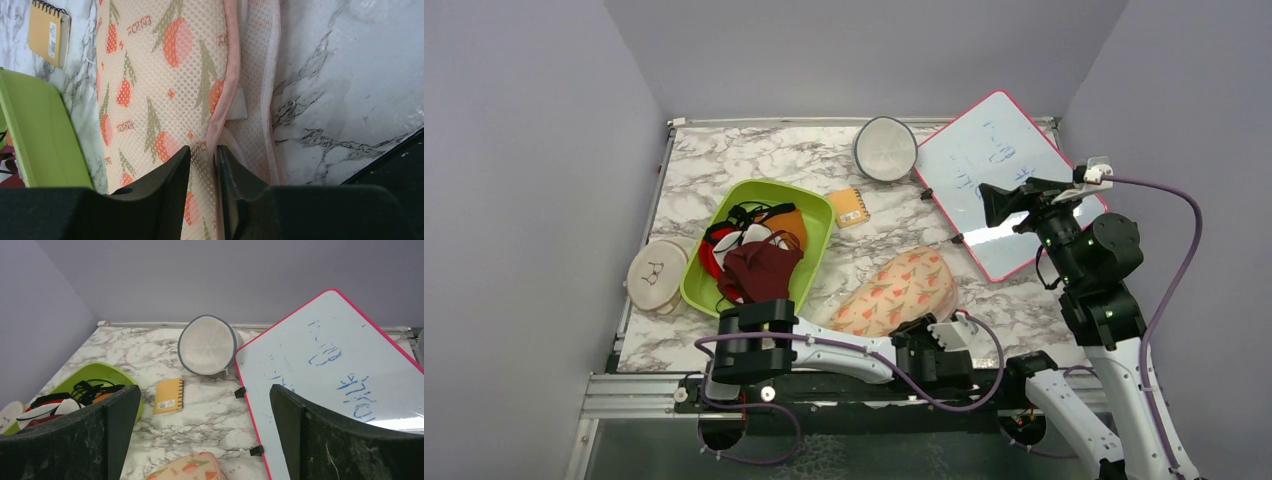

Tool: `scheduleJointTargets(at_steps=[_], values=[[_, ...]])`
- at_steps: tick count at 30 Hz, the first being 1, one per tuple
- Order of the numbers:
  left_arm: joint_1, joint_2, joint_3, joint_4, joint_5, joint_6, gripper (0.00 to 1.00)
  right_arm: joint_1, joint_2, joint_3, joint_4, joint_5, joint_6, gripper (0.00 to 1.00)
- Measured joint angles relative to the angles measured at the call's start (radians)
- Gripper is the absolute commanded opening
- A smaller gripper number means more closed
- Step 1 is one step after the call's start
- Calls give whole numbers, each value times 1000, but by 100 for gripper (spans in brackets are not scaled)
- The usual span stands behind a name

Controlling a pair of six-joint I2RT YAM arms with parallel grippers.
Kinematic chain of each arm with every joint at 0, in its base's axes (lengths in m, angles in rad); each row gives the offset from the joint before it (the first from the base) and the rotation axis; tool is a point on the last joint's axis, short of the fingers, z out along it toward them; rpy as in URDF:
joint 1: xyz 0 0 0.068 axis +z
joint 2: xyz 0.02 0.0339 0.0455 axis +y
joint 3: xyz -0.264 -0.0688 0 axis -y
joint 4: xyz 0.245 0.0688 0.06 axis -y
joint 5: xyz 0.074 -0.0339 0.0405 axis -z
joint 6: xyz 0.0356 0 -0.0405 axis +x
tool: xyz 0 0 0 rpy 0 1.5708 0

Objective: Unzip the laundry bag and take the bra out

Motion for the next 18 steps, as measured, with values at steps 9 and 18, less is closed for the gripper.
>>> scheduleJointTargets(at_steps=[9, 18], values=[[0, 87, 60, -15, -10, 3, 4, 6, 0, -11, 16, 0, -7, 100], [0, 159, 177, 30, 7, 57, 0, 15, 1, -11, 18, 8, -16, 100]])
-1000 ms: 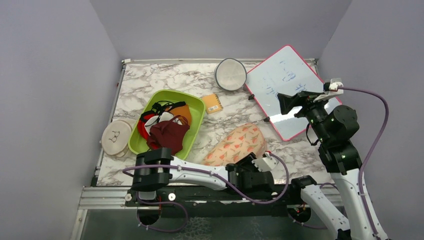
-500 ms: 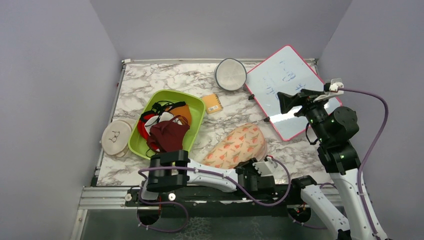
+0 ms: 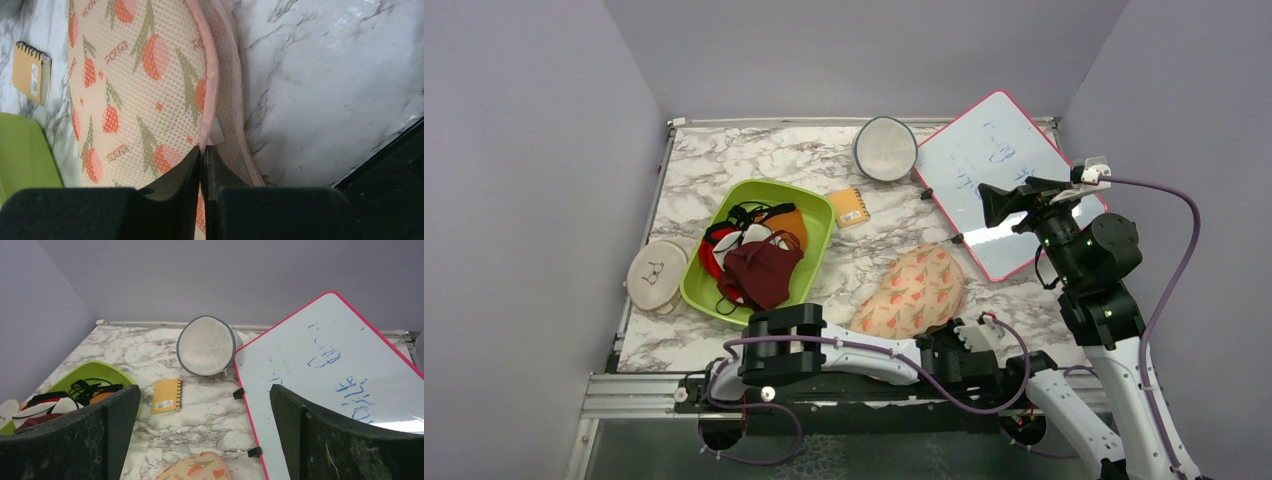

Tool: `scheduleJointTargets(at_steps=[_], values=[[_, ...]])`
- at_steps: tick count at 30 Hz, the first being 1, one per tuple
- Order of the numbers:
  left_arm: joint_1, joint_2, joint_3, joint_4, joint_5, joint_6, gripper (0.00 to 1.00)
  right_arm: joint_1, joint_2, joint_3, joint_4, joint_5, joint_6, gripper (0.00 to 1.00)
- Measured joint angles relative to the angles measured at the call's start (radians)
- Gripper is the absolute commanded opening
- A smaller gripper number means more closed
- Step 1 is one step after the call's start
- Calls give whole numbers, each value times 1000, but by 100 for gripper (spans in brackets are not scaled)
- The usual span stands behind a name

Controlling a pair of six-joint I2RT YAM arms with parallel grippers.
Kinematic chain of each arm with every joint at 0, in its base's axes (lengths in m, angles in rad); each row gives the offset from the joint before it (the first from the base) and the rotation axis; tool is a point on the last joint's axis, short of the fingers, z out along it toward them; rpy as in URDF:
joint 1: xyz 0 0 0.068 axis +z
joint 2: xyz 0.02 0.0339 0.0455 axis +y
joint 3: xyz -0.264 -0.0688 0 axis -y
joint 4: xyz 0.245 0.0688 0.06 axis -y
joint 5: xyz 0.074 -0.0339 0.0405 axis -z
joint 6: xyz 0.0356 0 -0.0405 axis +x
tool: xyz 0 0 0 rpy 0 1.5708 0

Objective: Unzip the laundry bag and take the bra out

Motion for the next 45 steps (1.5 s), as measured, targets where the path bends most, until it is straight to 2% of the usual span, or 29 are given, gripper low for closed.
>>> scheduleJointTargets(at_steps=[7, 11, 21, 24, 28, 31, 35, 39, 40, 45], values=[[7, -5, 5, 95, 48, 40, 0, 10, 0, 0, 0, 22, -11, 100], [22, -79, -50, 133, 85, 40, 0, 11, 0, 0, 0, 25, -15, 100], [118, -460, -298, 237, 208, -42, 0, 16, 6, 0, 0, 25, -18, 100], [182, -578, -399, 274, 263, -105, 0, 17, 10, 0, 0, 25, -18, 100], [317, -739, -533, 280, 286, -166, 5, 17, 11, 0, 0, 24, -18, 100], [404, -834, -610, 265, 288, -209, 16, 18, 11, 0, 0, 24, -18, 100], [441, -858, -644, 232, 294, -241, 32, 18, 11, 0, 0, 24, -17, 100], [448, -846, -638, 148, 278, -252, 60, 18, 15, 0, 0, 24, -18, 100], [448, -845, -634, 119, 267, -251, 64, 18, 16, 0, 0, 24, -17, 100], [451, -854, -588, 6, 214, -238, 73, 18, 18, 0, -1, 24, -18, 100]])
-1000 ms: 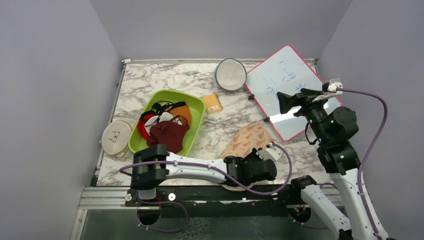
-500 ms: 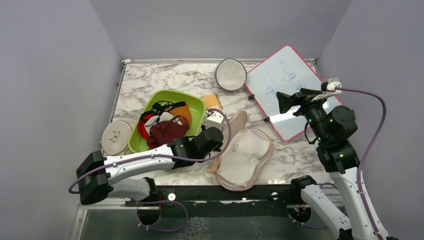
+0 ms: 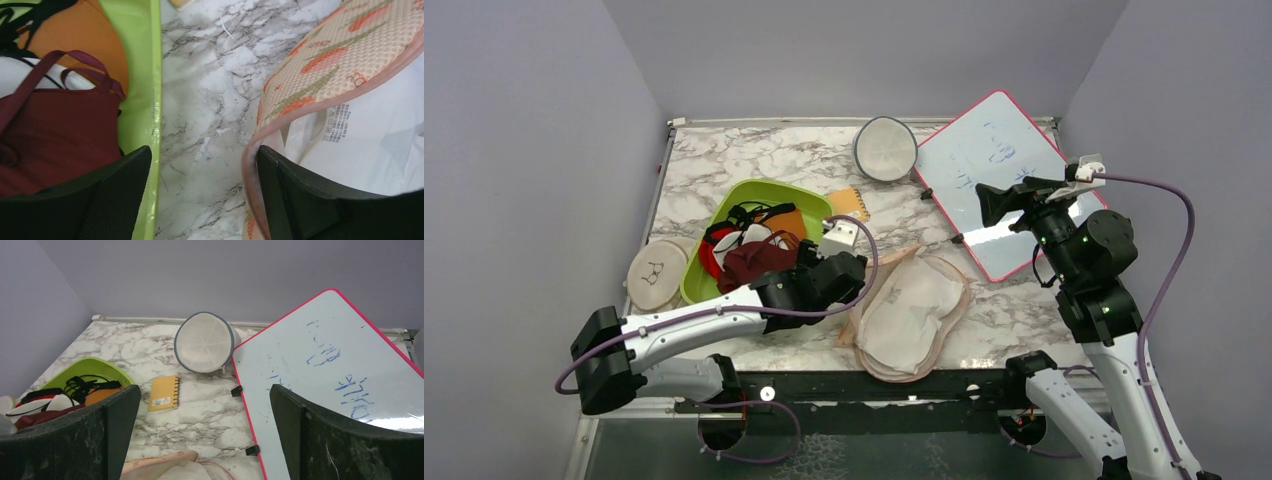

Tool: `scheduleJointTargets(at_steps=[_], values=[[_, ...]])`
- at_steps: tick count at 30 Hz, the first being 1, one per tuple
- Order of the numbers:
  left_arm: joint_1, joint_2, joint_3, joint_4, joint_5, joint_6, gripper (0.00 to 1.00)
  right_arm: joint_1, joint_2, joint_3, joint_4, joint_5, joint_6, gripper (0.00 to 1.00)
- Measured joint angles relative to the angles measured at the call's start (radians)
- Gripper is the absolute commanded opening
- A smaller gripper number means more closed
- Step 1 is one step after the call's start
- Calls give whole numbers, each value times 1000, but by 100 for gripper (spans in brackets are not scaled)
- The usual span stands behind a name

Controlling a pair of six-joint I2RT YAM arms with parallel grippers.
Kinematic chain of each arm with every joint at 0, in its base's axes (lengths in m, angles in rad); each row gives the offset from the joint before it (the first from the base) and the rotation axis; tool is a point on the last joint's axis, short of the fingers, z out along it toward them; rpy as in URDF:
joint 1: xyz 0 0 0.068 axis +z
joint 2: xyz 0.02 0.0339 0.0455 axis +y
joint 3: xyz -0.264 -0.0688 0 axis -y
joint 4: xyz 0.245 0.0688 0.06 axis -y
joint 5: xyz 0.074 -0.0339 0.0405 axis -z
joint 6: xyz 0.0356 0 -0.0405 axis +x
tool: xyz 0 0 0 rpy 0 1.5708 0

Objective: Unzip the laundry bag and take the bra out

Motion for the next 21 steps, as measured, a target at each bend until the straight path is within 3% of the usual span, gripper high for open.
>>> scheduleJointTargets(at_steps=[4, 6, 16, 21], values=[[4, -83, 19, -46, -51, 3, 90, 0, 0, 0, 0, 0, 0, 100], [8, -127, 22, -50, -62, 3, 94, 0, 0, 0, 0, 0, 0, 100], [39, -30, 116, -82, -35, 40, 96, 0, 0, 0, -1, 0, 0, 100], [39, -35, 159, -43, 56, 26, 90, 0, 0, 0, -1, 0, 0, 100]])
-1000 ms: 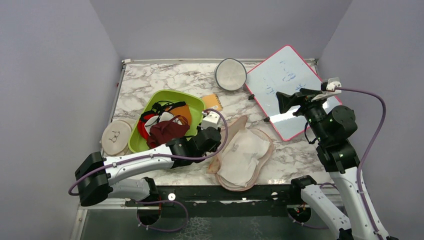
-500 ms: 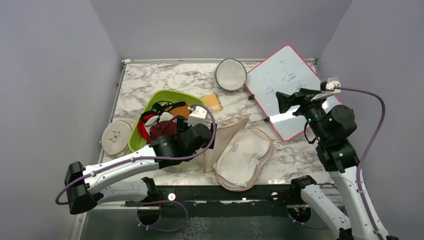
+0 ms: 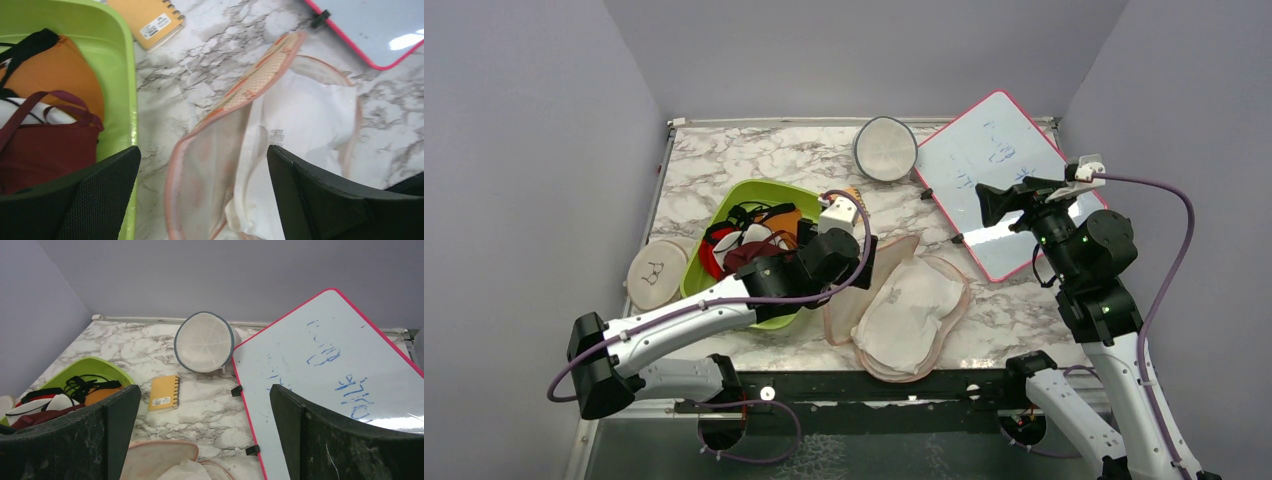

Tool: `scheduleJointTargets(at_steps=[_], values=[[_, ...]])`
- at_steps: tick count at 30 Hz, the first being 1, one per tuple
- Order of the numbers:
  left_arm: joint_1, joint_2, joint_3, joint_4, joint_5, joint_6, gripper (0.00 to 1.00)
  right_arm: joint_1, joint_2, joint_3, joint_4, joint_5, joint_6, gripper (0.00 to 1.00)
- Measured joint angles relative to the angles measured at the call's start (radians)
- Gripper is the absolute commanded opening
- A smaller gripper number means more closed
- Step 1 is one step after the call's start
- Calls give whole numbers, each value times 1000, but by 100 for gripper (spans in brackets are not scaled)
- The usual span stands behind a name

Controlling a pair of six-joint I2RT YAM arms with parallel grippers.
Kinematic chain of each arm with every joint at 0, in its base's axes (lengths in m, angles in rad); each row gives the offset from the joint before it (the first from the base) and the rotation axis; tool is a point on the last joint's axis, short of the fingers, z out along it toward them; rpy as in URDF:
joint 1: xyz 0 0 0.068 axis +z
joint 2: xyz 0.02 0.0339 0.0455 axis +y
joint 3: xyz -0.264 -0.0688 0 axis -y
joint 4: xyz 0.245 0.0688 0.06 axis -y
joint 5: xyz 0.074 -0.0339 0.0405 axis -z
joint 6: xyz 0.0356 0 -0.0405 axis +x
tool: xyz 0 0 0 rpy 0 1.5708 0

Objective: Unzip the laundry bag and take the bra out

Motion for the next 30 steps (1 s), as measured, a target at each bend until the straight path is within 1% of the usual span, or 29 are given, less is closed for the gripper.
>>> scheduleJointTargets(at_steps=[3, 6, 9, 14, 17, 24, 30], values=[[0, -4, 4, 45, 65, -21, 84, 0, 0, 0, 0, -1, 0, 100], [0, 4, 4, 108, 149, -40, 83, 0, 0, 0, 0, -4, 0, 100], [0, 47, 5, 177, 220, -52, 87, 0, 0, 0, 1, -7, 0, 100], [3, 229, 8, 253, 309, -43, 97, 0, 0, 0, 0, -8, 0, 100], [23, 324, 12, 254, 331, -28, 99, 0, 0, 0, 0, -8, 0, 100], [135, 469, 18, 286, 314, 14, 99, 0, 0, 0, 0, -11, 0, 100], [152, 579, 35, 346, 318, 28, 99, 0, -1, 0, 0, -15, 0, 100]])
